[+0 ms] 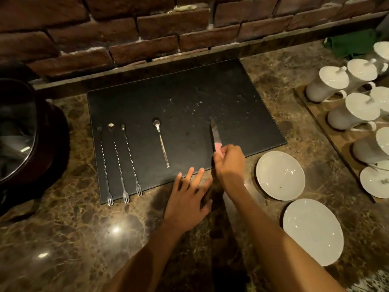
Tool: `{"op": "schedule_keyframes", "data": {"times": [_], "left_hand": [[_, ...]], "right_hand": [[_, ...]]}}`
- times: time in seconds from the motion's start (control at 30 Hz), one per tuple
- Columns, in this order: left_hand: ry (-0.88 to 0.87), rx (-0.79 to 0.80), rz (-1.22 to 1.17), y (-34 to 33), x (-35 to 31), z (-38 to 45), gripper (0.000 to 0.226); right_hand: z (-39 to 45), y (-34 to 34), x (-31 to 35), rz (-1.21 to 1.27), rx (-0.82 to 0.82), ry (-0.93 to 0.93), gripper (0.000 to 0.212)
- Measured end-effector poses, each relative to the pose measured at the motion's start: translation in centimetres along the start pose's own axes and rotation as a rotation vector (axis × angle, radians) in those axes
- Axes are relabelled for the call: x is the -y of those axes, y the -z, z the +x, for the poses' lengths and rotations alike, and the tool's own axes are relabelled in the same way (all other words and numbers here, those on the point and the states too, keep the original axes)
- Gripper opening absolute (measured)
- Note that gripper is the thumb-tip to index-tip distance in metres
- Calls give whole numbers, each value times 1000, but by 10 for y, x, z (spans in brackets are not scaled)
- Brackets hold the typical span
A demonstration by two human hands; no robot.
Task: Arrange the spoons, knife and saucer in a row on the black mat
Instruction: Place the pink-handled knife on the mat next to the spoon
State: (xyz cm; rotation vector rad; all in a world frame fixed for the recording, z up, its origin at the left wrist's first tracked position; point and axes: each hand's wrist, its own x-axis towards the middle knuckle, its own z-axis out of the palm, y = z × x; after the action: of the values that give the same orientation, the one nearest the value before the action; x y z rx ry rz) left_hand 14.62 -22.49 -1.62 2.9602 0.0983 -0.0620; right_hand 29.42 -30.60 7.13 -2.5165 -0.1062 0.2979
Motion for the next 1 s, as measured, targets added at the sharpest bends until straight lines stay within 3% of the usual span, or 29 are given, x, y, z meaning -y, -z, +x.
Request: {"op": "schedule_keyframes", "data": {"times": [0.33,0.77,1.0], "left_hand": [[-1,2,4,0,0,2,64],[3,24,8,5,0,0,58],[19,55,-8,8,1,2,61]], "right_hand": [[55,-39,54,-38,36,145,23],[50,-55,59,-159,25,158,33],[36,-25,38,-49,24,117,33]]}}
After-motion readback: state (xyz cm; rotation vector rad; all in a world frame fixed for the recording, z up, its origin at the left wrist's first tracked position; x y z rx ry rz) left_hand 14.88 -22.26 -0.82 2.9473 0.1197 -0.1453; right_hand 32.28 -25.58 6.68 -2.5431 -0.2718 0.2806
